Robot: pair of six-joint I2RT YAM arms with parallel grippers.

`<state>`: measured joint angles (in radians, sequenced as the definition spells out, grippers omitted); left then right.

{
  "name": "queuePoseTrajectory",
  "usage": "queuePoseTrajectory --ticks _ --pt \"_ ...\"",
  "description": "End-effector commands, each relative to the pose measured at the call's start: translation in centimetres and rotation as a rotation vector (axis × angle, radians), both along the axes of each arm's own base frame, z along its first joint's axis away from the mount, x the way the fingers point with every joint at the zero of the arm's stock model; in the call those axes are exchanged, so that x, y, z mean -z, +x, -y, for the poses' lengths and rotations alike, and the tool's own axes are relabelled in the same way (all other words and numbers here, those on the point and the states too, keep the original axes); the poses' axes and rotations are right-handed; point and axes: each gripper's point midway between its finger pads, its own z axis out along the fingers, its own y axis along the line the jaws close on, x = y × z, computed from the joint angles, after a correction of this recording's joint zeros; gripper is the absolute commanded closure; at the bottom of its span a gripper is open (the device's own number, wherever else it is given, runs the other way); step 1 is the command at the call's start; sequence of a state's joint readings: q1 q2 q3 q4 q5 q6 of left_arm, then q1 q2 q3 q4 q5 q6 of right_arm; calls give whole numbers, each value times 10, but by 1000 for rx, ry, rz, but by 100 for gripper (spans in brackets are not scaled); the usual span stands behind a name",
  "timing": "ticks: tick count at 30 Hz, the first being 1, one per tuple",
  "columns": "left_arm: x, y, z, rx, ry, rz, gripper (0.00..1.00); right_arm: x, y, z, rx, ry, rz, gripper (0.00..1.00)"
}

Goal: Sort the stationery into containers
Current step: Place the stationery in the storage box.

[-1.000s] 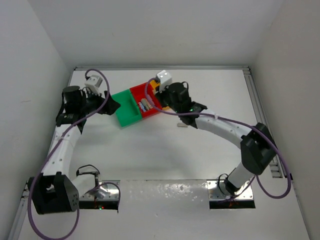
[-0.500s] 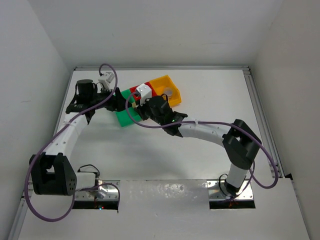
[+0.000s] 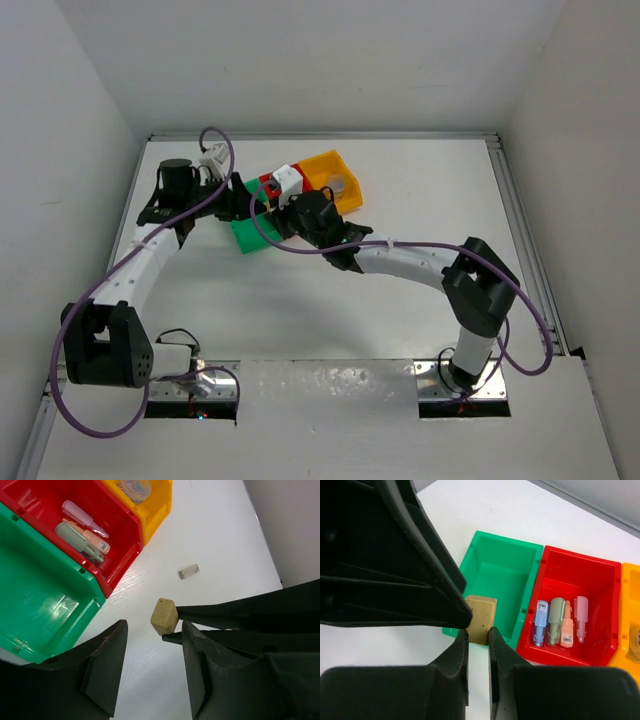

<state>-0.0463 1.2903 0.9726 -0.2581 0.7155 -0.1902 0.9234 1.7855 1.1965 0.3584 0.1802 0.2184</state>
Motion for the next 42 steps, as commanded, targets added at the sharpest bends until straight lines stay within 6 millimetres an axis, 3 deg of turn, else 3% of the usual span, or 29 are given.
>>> queuePoseTrajectory --ticks 1,7,14,17,18,19,20,22,23,26,33,38,42 --pt "-11 7 7 -4 -29 44 55 -35 1 -18 -23 97 45 100" --pt "-7 8 8 -10 -30 39 65 -39 -3 -24 -43 107 49 100" --pt "-8 11 7 -30 -30 38 100 -39 -5 -29 -54 107 42 100" --pt "-5 12 2 -46 -6 36 100 -34 -3 -29 -58 91 29 98" --pt "-1 11 -1 -59 9 18 100 -29 -4 -28 -62 72 17 88" --pt "3 12 -7 -77 31 8 100 -27 -2 -24 -51 63 11 66" --pt "9 18 -19 -122 92 18 100 -23 -1 -19 -43 49 4 55" --pt "21 22 -38 -181 177 -1 100 -25 6 -1 11 40 0 36" --pt "27 29 -55 -245 253 3 100 -13 6 9 29 21 -18 32" --pt "35 42 -73 -300 347 -10 100 -12 11 40 84 20 -39 27" --pt "78 73 -65 -295 325 -127 100 -6 20 114 244 -35 -91 26" --pt "92 93 -57 -340 313 -170 100 13 23 164 349 -98 -164 25" --pt "100 107 -52 -381 280 -170 87 18 19 192 415 -105 -167 25"
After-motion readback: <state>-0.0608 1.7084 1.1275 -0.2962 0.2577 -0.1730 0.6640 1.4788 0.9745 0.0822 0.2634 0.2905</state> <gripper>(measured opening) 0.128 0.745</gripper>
